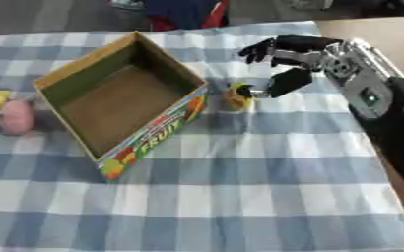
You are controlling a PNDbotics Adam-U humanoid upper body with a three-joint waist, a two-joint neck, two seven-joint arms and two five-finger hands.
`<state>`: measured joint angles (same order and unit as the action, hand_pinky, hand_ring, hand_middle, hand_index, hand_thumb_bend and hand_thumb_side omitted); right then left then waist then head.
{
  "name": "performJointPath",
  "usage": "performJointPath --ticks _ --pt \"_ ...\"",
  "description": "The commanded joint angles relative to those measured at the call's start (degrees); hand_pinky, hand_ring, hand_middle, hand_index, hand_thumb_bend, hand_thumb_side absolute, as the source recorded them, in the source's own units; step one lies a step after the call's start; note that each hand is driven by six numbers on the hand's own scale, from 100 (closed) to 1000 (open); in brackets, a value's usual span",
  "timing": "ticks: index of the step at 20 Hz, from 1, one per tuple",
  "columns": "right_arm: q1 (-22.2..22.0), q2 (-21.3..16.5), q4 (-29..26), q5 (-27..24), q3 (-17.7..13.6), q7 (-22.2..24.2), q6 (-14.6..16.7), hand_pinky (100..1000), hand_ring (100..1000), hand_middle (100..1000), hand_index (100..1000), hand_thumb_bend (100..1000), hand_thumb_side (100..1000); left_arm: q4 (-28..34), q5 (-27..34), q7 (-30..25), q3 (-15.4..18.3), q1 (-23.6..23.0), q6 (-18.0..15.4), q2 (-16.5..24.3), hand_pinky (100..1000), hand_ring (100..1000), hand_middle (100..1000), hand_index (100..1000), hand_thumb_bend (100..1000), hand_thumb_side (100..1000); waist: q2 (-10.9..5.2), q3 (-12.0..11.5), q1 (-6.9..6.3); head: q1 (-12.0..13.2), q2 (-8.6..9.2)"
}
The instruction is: Pick up objects on the table and place them in the box.
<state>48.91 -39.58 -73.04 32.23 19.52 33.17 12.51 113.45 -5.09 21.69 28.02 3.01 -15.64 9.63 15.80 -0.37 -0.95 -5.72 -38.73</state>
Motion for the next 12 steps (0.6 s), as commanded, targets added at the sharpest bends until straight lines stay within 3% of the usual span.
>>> performJointPath --ticks 1,12 --pt "1.33 -1.66 0.31 1.05 -0.01 -0.19 0.39 721 862 813 1000 390 790 1.14 -0.18 -0.24 0.16 0.31 -0.10 1.45 411 564 520 802 371 725 -0.88 -0.12 0.02 -0.17 0.43" --pt "1.91 -0.53 3.04 3.95 1.00 -1.91 0.92 712 853 792 1000 378 801 1.14 -0.25 -0.40 0.12 0.29 -0.26 0.87 411 563 519 799 371 721 -0.02 -0.52 -0.37 0.75 -0.50"
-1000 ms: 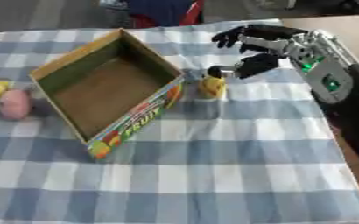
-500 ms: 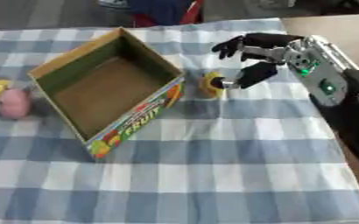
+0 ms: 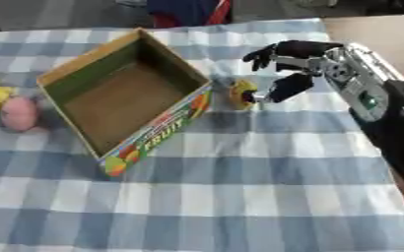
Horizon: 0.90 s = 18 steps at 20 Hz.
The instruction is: Pick up objects on the table and place them in the box.
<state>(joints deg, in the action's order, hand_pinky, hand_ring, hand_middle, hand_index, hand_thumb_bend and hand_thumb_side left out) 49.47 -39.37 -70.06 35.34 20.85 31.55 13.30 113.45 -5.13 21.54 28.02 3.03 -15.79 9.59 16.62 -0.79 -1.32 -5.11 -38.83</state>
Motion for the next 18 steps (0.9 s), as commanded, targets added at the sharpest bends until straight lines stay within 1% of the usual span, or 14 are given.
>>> performJointPath --ticks 1,9,12,14,17,18 --pt "1.39 -0.68 0.17 0.94 -0.31 -0.36 0.16 712 853 792 1000 378 801 1.14 -0.24 -0.27 0.12 0.28 -0.13 0.88 411 563 519 799 371 721 -0.79 -0.11 -0.02 0.10 -0.39" --pt "1.73 -0.24 1.42 2.04 0.09 -0.34 0.64 709 850 779 1000 368 790 1.14 -0.32 -0.47 0.06 0.36 -0.19 0.63 411 564 519 798 368 719 -0.32 -0.19 -0.05 -0.43 0.26" --pt "1.97 0.04 2.22 2.83 0.25 -0.63 0.71 706 822 771 996 368 789 1.14 -0.30 -0.59 0.00 0.43 -0.18 0.58 411 563 518 797 368 719 -0.26 -0.24 0.02 -0.53 0.45" --pt "2.21 0.35 3.01 3.57 0.39 -0.89 0.88 705 822 766 987 368 787 1.14 -0.29 -0.64 0.01 0.44 -0.20 0.57 412 563 518 796 368 718 -0.23 -0.33 0.05 -0.57 0.58" --pt "2.45 0.72 3.97 4.26 0.55 -1.04 1.38 701 816 738 966 356 781 1.14 -0.29 -0.70 0.03 0.39 -0.20 0.52 412 563 518 796 367 718 -0.18 -0.42 0.09 -0.66 0.73" --pt "2.51 0.81 4.17 4.39 0.58 -1.08 1.50 698 811 715 950 347 774 1.14 -0.29 -0.73 0.03 0.39 -0.20 0.52 412 563 518 795 367 718 -0.17 -0.43 0.10 -0.67 0.77"
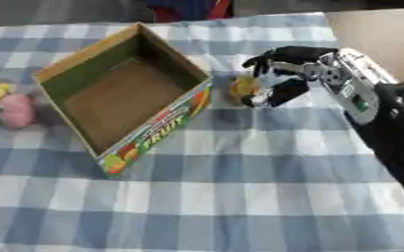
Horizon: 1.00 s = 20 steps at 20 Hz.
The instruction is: Pick up objects on the table and place them in the box.
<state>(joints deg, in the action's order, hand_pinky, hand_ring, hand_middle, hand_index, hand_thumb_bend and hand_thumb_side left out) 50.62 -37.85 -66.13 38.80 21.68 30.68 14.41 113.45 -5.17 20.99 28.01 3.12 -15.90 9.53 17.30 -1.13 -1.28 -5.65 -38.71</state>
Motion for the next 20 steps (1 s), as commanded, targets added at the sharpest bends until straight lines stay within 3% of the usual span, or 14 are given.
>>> performJointPath --ticks 1,7,11,13,17,20 --pt "1.42 -0.63 0.43 1.05 -0.22 -0.26 0.47 697 810 703 943 341 770 1.14 -0.24 -0.20 0.03 0.32 -0.08 0.58 412 563 518 795 366 718 -0.83 -0.09 0.07 -0.14 0.71" --pt "1.75 -0.09 1.88 1.75 -0.09 -0.55 0.48 685 791 603 891 298 737 1.14 -0.21 -0.42 -0.01 0.36 -0.11 0.54 412 563 517 794 364 717 -0.78 -0.19 0.12 -0.32 1.12" --pt "1.97 0.33 2.69 1.43 -0.26 -1.24 -0.06 649 745 496 792 209 670 1.14 -0.19 -0.47 0.01 0.35 -0.11 0.55 412 563 516 793 363 715 -0.83 -0.27 0.15 -0.29 1.28" --pt "2.01 0.40 2.56 0.79 -0.33 -2.15 -0.49 632 719 472 763 105 570 1.14 -0.19 -0.49 0.02 0.37 -0.09 0.55 412 563 515 792 363 714 -0.85 -0.26 0.19 -0.26 1.36" --pt "2.15 0.37 1.99 0.67 -0.18 -4.62 -1.44 599 670 439 720 100 288 1.14 -0.17 -0.57 0.00 0.48 -0.05 0.59 412 563 514 791 361 712 -0.88 -0.27 0.29 -0.30 1.53" --pt "2.17 0.47 1.60 1.00 -0.11 -7.15 -1.94 568 623 391 655 100 244 1.14 -0.16 -0.61 0.02 0.49 -0.01 0.56 412 562 513 791 359 708 -0.89 -0.33 0.37 -0.39 1.54"
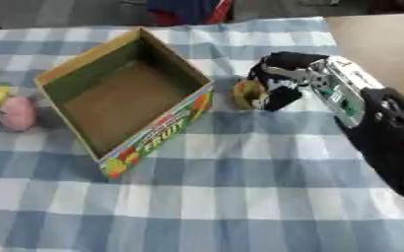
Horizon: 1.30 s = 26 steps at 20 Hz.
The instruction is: Pick up objects on the table and place them in the box.
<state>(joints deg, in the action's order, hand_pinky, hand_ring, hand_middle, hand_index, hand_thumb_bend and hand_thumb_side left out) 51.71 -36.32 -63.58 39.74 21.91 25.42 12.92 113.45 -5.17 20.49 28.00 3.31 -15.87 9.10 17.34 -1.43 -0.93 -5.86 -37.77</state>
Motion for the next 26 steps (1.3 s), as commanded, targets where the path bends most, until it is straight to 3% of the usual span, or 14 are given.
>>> performJointPath --ticks 1,8,17,21,26 --pt "1.02 -1.05 -1.17 -0.25 -0.36 -2.59 -0.68 563 616 387 646 100 240 1.14 -0.17 -0.10 0.04 0.29 -0.02 0.99 412 562 513 791 359 707 -0.95 -0.05 0.04 -0.19 0.60" --pt "0.57 -2.16 -6.27 -4.80 -1.46 -4.40 -3.22 548 585 366 613 100 195 1.14 -0.18 -0.02 0.09 0.28 0.05 1.04 412 563 513 790 356 703 -1.08 0.07 0.13 -0.20 0.50" --pt "1.98 -2.59 -14.47 -9.58 -3.79 -7.01 -7.67 532 553 336 569 100 221 1.14 -0.18 0.03 0.06 0.18 0.12 1.14 412 563 513 790 353 700 -1.43 -0.02 0.19 -0.26 0.28" --pt "4.44 -0.84 -17.03 -11.37 -4.35 -7.23 -8.71 535 547 329 559 100 247 1.14 -0.11 -0.01 -0.10 0.20 0.12 1.37 412 564 514 791 354 702 -1.68 -0.17 0.23 -0.37 0.06" --pt "8.63 4.34 -17.40 -12.57 -3.44 -5.46 -9.70 541 545 327 561 100 274 1.14 0.13 -0.28 -0.45 0.26 0.08 1.56 413 565 515 791 352 702 -1.89 -0.73 0.27 -1.02 -0.11"
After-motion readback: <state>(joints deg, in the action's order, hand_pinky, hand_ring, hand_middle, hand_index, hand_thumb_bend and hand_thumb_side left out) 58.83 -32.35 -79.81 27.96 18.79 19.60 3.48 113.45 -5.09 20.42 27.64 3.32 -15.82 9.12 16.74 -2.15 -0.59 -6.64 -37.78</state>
